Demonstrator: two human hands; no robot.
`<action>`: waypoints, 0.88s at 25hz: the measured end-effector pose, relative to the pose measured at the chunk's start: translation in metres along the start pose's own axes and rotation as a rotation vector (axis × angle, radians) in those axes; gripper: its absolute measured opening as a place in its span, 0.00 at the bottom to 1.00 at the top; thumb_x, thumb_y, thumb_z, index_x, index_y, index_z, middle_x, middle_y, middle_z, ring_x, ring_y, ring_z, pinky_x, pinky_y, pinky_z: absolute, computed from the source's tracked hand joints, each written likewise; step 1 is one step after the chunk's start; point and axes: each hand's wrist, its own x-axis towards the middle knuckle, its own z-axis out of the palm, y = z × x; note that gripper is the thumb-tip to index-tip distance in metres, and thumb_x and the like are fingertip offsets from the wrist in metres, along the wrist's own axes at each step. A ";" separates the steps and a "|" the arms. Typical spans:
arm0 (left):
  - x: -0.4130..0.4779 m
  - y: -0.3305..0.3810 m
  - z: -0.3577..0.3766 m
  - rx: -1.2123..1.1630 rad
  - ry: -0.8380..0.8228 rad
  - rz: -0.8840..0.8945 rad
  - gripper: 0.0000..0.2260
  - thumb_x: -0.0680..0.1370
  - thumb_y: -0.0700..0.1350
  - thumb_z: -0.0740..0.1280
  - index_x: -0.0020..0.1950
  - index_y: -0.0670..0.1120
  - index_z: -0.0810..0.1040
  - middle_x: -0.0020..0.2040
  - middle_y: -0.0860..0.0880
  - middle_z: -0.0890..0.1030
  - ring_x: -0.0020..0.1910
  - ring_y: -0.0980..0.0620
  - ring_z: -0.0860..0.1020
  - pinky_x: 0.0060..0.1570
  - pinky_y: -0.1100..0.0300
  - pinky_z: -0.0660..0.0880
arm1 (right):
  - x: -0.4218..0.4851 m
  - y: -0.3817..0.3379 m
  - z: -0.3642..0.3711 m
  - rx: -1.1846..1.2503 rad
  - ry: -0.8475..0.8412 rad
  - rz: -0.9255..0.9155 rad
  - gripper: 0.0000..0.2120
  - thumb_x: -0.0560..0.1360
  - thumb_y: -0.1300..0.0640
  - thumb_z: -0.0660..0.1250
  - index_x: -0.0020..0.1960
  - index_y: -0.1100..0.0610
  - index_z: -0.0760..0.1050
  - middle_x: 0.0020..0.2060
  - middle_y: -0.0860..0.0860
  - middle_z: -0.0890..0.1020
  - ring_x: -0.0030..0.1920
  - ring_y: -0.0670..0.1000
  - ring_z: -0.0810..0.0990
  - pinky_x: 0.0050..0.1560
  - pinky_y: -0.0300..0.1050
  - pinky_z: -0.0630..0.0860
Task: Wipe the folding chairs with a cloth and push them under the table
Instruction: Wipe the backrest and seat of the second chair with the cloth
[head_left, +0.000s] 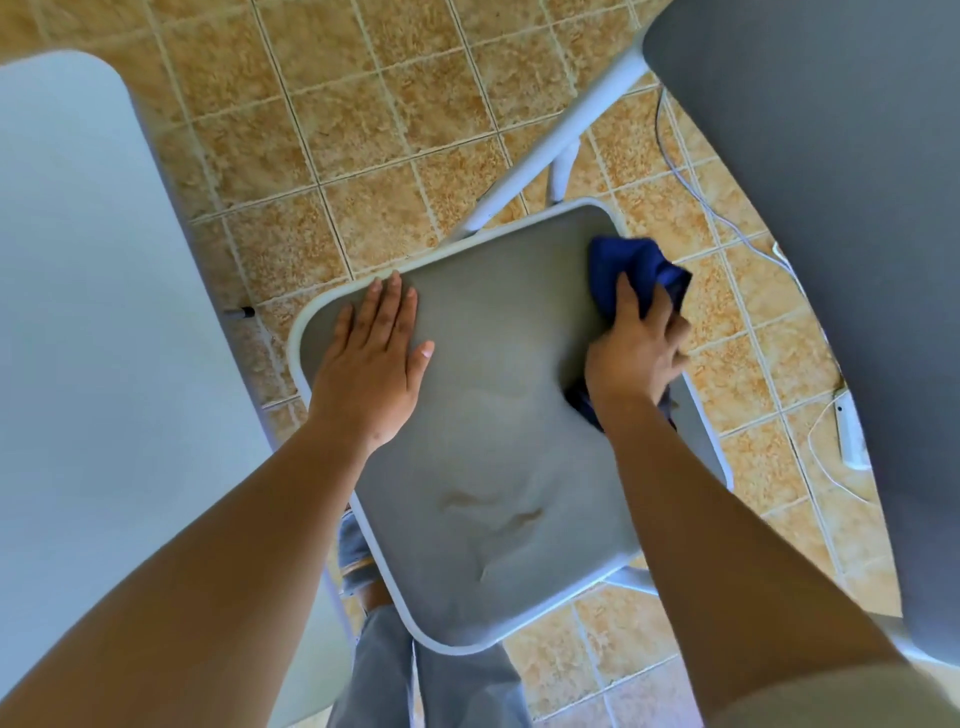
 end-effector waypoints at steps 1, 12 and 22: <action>0.000 0.000 0.000 0.003 -0.005 -0.003 0.27 0.81 0.56 0.40 0.79 0.47 0.41 0.79 0.50 0.40 0.77 0.53 0.38 0.76 0.52 0.41 | 0.012 -0.020 -0.002 0.004 -0.008 -0.030 0.34 0.73 0.66 0.59 0.75 0.44 0.57 0.75 0.54 0.55 0.69 0.63 0.57 0.61 0.62 0.62; -0.021 -0.023 -0.011 -0.090 -0.010 -0.046 0.31 0.79 0.58 0.36 0.79 0.44 0.47 0.79 0.48 0.45 0.78 0.53 0.42 0.76 0.55 0.43 | -0.092 0.020 0.016 -0.100 -0.007 -0.412 0.29 0.69 0.60 0.57 0.68 0.43 0.69 0.71 0.53 0.68 0.61 0.61 0.69 0.48 0.58 0.70; -0.023 -0.028 -0.029 -0.404 -0.103 -0.092 0.24 0.84 0.51 0.44 0.79 0.43 0.51 0.79 0.48 0.48 0.78 0.54 0.45 0.75 0.60 0.42 | -0.163 -0.082 0.035 -0.036 -0.018 -0.455 0.28 0.73 0.61 0.55 0.71 0.44 0.65 0.74 0.53 0.63 0.66 0.60 0.66 0.53 0.59 0.69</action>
